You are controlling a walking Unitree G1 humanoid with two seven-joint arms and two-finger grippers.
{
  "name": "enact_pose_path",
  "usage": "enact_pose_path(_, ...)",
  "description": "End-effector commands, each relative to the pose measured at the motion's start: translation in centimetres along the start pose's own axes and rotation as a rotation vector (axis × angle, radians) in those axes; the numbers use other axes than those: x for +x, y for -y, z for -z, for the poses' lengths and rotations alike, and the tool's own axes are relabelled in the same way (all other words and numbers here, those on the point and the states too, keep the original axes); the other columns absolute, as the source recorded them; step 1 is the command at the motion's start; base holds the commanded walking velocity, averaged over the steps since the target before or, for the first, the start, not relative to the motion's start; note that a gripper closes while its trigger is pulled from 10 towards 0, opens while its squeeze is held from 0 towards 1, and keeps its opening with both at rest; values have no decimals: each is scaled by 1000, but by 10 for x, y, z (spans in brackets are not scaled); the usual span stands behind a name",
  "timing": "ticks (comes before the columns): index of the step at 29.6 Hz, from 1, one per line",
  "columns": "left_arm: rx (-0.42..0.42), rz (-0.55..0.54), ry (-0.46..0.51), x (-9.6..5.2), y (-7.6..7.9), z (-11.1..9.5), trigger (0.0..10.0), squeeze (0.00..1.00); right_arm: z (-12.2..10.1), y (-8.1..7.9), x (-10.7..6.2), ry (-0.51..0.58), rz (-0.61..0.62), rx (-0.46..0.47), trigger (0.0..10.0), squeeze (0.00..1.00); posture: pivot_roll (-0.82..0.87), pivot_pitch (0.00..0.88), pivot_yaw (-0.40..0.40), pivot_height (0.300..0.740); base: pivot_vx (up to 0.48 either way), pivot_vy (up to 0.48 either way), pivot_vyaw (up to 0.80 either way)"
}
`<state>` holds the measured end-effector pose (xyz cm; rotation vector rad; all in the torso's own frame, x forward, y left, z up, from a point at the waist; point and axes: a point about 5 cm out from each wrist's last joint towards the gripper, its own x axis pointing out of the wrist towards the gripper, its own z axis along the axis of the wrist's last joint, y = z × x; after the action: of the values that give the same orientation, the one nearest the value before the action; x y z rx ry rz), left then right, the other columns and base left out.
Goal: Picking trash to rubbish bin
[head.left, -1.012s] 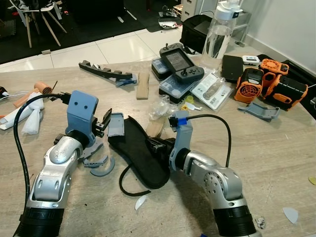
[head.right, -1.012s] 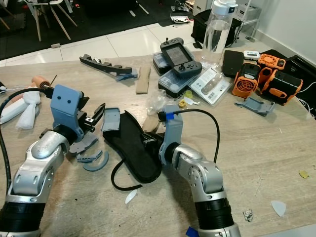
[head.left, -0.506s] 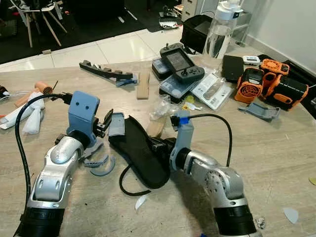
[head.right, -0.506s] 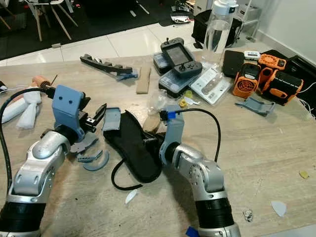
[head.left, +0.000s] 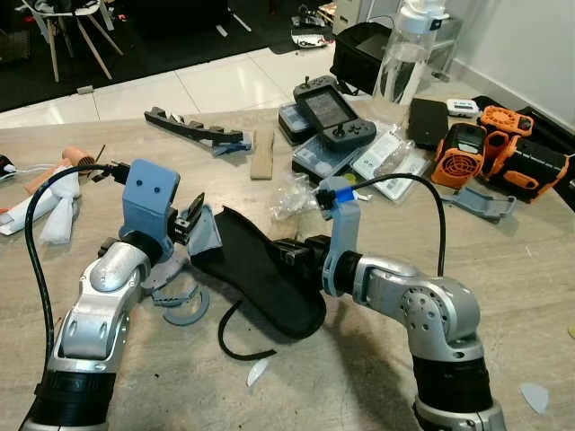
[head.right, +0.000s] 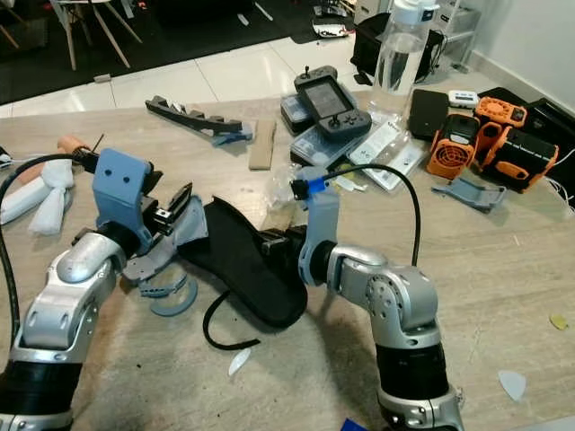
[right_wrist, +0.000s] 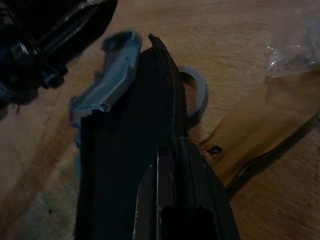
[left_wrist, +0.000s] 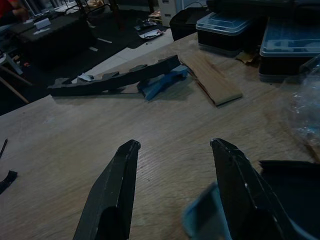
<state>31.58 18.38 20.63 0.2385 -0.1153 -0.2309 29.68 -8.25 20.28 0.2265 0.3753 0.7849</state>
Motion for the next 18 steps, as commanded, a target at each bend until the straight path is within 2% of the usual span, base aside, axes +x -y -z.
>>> enact_pose_path(1, 26, -19, -16, -2, -8, 3, 10000, 0, -7, -5, -7, -9, -5, -83, 0, 0, -3, 192, 51, 740, 0, 0, 0)
enact_pose_path(2, 26, -19, -16, -2, -8, 3, 10000, 0, -7, -5, -7, -9, -5, -83, 0, 0, -3, 192, 51, 740, 0, 0, 0)
enact_pose_path(4, 28, -22, -14, -1, -9, 3, 10000, 0, -7, -1, -14, -79, 8, -172, 0, 0, -3, 188, 53, 740, 0, 0, 0)
enact_pose_path(6, 30, -22, -13, -1, -9, 2, 10000, 0, -6, -1, -17, -114, 2, -208, 0, 0, -2, 186, 53, 740, 0, 0, 0)
enact_pose_path(7, 32, -25, -9, 0, -10, 1, 10000, 0, -2, 5, -25, -190, 33, -340, 0, 0, -2, 186, 53, 740, 0, 0, 0)
enact_pose_path(8, 32, -25, -9, 0, -10, 1, 10000, 0, -2, 5, -25, -190, 33, -340, 0, 0, -2, 186, 53, 740, 0, 0, 0)
enact_pose_path(9, 34, -28, -6, 0, -11, 0, 10000, 0, 2, 12, -32, -271, 69, -466, 0, 0, -2, 186, 53, 740, 0, 0, 0)
enact_pose_path(11, 34, -28, -6, 0, -11, 0, 10000, 0, 2, 12, -32, -271, 69, -466, 0, 0, -2, 186, 53, 740, 0, 0, 0)
enact_pose_path(13, 36, -32, -2, 1, -13, 0, 10000, 0, 2, 24, -49, -370, 138, -598, 0, 0, -4, 176, 54, 740, 0, 0, 0)
enact_pose_path(15, 36, -33, 0, 1, -14, 0, 10000, 0, -10, 31, -57, -367, 215, -657, 0, 0, -6, 172, 55, 740, 0, 0, 0)
enact_pose_path(18, 36, -32, 3, 1, -14, -1, 10000, 0, -19, 34, -60, -348, 258, -702, 0, 0, -5, 171, 56, 740, 0, 0, 0)
